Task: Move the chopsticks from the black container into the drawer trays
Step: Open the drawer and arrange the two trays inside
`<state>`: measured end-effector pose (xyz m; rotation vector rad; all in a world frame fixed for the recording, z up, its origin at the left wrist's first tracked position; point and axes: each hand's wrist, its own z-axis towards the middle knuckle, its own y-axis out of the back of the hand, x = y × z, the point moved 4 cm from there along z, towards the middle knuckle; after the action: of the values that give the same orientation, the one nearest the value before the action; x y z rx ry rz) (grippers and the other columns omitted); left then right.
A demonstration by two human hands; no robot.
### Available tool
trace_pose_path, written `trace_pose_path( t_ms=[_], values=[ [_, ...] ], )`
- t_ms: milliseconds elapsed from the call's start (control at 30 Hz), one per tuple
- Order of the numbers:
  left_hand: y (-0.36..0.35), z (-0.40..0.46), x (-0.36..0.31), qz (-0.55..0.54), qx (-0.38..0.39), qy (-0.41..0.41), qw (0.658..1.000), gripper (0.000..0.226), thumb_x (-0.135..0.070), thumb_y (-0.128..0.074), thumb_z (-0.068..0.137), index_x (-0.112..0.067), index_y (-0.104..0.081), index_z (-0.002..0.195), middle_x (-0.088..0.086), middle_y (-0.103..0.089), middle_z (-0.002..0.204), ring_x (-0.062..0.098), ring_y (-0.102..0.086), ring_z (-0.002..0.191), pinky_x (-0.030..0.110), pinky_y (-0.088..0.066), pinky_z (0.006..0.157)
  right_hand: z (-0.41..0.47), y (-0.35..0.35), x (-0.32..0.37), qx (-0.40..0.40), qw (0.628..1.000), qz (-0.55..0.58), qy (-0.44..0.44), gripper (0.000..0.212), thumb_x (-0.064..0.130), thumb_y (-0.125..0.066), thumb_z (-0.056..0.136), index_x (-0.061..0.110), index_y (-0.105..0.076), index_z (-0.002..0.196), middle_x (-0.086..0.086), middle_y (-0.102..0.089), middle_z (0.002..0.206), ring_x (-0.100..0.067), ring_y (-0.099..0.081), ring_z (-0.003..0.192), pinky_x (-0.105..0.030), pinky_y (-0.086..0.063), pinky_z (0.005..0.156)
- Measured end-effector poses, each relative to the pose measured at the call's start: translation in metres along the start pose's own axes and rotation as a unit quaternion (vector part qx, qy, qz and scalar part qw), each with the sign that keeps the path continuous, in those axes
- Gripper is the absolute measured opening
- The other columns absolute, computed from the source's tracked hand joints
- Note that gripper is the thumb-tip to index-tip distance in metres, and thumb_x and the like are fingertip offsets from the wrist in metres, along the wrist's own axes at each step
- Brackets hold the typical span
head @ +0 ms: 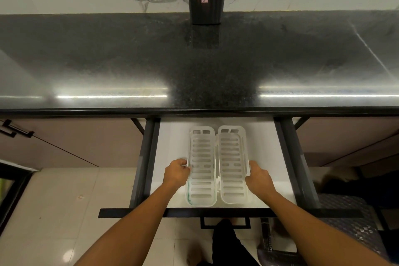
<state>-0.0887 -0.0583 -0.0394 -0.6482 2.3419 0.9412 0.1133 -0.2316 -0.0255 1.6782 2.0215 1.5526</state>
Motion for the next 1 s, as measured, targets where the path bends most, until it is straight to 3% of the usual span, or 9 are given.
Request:
trace_pose_path(
  t_ms=[100, 333, 633, 1000],
  values=[
    [-0.0013, -0.0018, -0.0006, 0.003, -0.003, -0.011, 1.0, 0.027, -0.011, -0.055, 0.091, -0.016, -0.065, 0.116, -0.005, -0.062, 0.081, 0.025, -0.064, 0.085, 0.041, -0.059, 0.08, 0.0006, -0.0003, -0.0003, -0.001, 1.0, -0.003, 0.0, 0.033, 0.017, -0.053, 0.092, 0.015, -0.046, 0.125, -0.008, -0.064, 0.108, -0.024, -0.062, 0.09, -0.034, -0.054, 0.079],
    [-0.0003, -0.003, -0.0007, -0.002, 0.008, -0.009, 1.0, 0.03, -0.011, -0.056, 0.092, -0.016, -0.062, 0.121, 0.005, -0.068, 0.103, 0.028, -0.065, 0.095, 0.042, -0.059, 0.081, 0.0009, -0.0006, -0.0002, -0.001, 1.0, -0.011, -0.005, 0.034, 0.022, -0.055, 0.092, 0.017, -0.046, 0.125, -0.007, -0.064, 0.108, -0.022, -0.061, 0.088, -0.033, -0.053, 0.079],
    [-0.0008, -0.0021, -0.0007, -0.015, 0.017, -0.007, 1.0, 0.022, -0.01, -0.058, 0.091, -0.015, -0.065, 0.112, 0.011, -0.071, 0.1, 0.031, -0.067, 0.094, 0.045, -0.059, 0.08, 0.0005, 0.0014, 0.0015, -0.007, 1.0, -0.009, 0.006, 0.035, 0.019, -0.054, 0.091, 0.016, -0.048, 0.126, -0.007, -0.065, 0.11, -0.017, -0.056, 0.083, -0.03, -0.05, 0.076],
    [-0.0003, -0.0037, -0.0004, -0.021, 0.025, -0.005, 0.999, 0.029, -0.013, -0.06, 0.091, -0.014, -0.062, 0.12, 0.008, -0.07, 0.103, 0.029, -0.066, 0.095, 0.043, -0.059, 0.082, -0.0013, 0.0021, 0.0034, -0.006, 1.0, -0.004, 0.009, 0.038, 0.019, -0.055, 0.091, 0.017, -0.048, 0.128, -0.006, -0.065, 0.11, -0.015, -0.054, 0.079, -0.026, -0.048, 0.072]
  ],
)
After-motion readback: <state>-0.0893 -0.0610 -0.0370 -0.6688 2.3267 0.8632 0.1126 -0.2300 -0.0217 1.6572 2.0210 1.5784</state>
